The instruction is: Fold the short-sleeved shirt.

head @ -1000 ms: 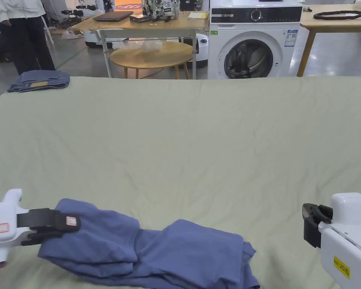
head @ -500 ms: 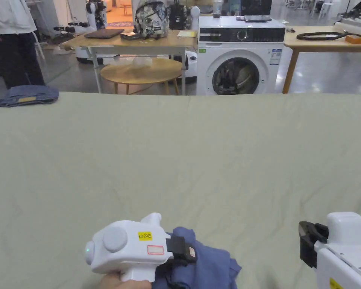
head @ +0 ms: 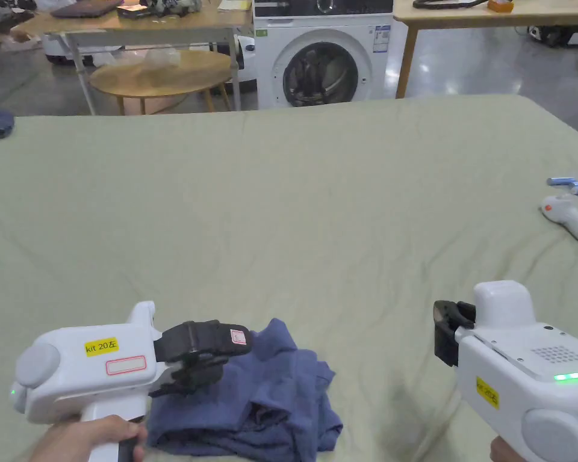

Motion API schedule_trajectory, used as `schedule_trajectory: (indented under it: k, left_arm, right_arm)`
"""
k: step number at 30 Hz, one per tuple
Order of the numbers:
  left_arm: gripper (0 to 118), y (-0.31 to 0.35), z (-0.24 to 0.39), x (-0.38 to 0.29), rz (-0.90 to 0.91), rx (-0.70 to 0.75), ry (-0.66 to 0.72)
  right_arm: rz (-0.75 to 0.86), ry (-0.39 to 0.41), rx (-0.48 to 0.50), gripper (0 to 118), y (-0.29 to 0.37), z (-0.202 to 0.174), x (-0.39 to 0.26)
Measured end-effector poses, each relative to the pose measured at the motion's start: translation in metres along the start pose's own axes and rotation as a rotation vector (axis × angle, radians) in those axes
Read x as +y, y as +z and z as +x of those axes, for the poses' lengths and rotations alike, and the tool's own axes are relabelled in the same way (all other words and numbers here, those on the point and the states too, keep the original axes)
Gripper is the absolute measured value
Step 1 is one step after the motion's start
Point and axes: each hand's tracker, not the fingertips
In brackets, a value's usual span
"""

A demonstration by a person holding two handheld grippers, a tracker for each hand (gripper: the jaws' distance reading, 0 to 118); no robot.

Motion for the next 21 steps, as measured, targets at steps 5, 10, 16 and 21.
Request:
schedule_trajectory:
  k: [5,10,16,21]
  left_arm:
    - [8,-0.06,-0.002,-0.018,-0.135,0.068,-0.063]
    - [5,-0.115,-0.009,-0.024,-0.18,0.061,-0.033]
    - [0,-0.133,0.015,-0.037,-0.226,0.053,-0.13]
    - [0,-0.065,0.043,-0.018,-0.052,0.048,-0.236]
  right_arm:
    - [-0.015,0.0,-0.01,0,-0.003,0.002,-0.005]
    - [-0.018,0.002,-0.019,0,0.0,0.006,-0.006]
    - [-0.019,0.006,-0.032,0,0.001,0.009,-0.005]
    - [-0.009,0.017,-0.032,0,0.005,0.007,-0.001]
